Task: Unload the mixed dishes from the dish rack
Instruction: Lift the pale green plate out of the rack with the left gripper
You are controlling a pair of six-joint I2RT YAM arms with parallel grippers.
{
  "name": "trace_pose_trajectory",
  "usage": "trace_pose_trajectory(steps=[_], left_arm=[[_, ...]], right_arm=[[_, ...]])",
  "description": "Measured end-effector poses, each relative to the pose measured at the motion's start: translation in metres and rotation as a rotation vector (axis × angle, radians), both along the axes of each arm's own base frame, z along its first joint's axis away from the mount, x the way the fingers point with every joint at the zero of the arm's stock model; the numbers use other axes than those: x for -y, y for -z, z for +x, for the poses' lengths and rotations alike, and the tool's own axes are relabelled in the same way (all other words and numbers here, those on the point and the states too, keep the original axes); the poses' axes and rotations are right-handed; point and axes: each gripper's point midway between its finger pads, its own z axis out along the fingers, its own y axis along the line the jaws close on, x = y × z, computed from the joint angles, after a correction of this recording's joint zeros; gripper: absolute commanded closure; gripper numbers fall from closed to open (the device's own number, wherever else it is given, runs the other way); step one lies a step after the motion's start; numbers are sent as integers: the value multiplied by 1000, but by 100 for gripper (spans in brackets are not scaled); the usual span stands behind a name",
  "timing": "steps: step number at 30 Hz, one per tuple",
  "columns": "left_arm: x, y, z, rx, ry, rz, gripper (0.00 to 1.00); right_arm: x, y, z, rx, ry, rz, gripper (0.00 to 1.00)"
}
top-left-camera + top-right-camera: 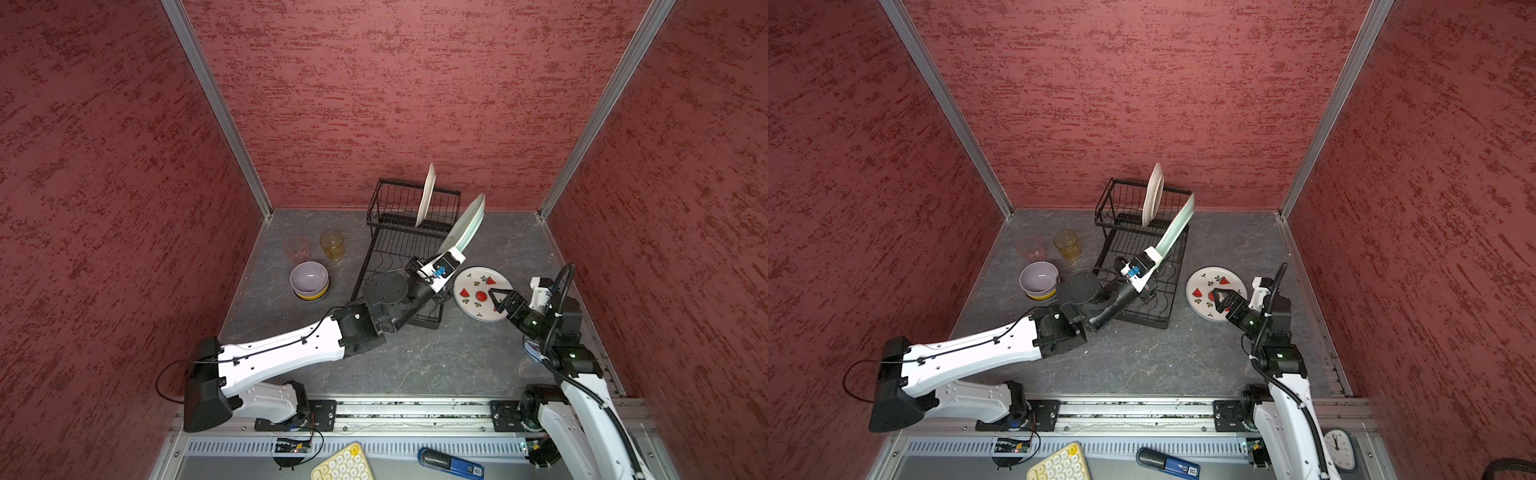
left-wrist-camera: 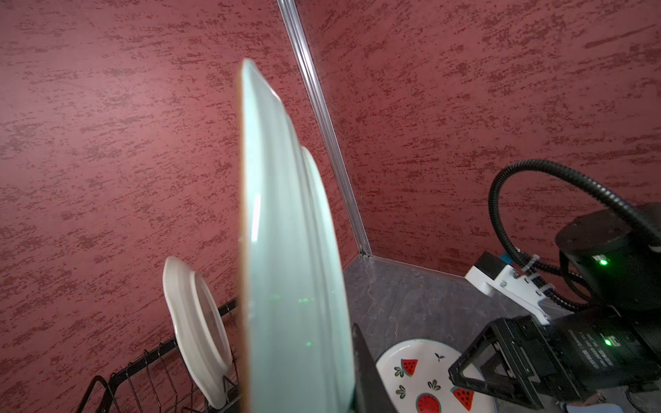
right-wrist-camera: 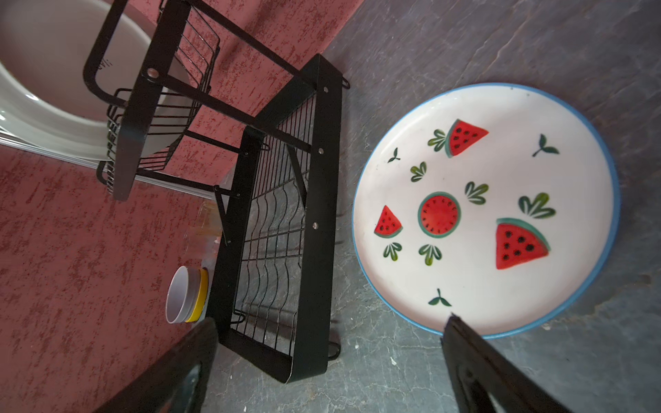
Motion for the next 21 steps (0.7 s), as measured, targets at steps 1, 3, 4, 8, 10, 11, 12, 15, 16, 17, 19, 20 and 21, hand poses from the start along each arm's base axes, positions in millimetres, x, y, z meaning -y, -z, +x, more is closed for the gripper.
trace_pose_trajectory(steps=[1,3,4,8,10,11,12,15,16,17,19,20,21], left_arm=[[2,4,-4,3,0,15,100],[5,14,-11,10,-6,48,100],[6,19,-14,10,-12,63,100],[5,54,-26,0,-26,140,100],[4,70,-31,-5,-31,178,100],[4,80,-33,-11,-31,198,100],[4,86,-35,-14,-30,212,100],[2,105,-39,-23,-28,256,100],[1,110,-39,-26,-33,272,100],[-1,113,-39,-29,-40,282,100],[-3,117,-37,-31,-53,290,100],[-4,120,-36,-32,-60,292,100],[-6,121,-35,-35,-67,292,100]], right_arm=[[-1,-1,-1,4,-2,3,1],[-1,-3,-1,7,-5,10,1],[-2,-5,-1,9,-7,12,1],[-3,-18,0,27,-16,16,1],[-4,-25,1,37,-20,17,1],[-4,-28,2,41,-21,18,1],[-4,-30,2,44,-24,19,1],[-5,-37,3,50,-26,20,1],[-5,-40,3,53,-26,21,1],[-5,-42,3,58,-26,21,1],[-5,-45,3,59,-26,24,1],[-6,-46,2,61,-29,26,1],[-6,-48,2,67,-32,28,1]])
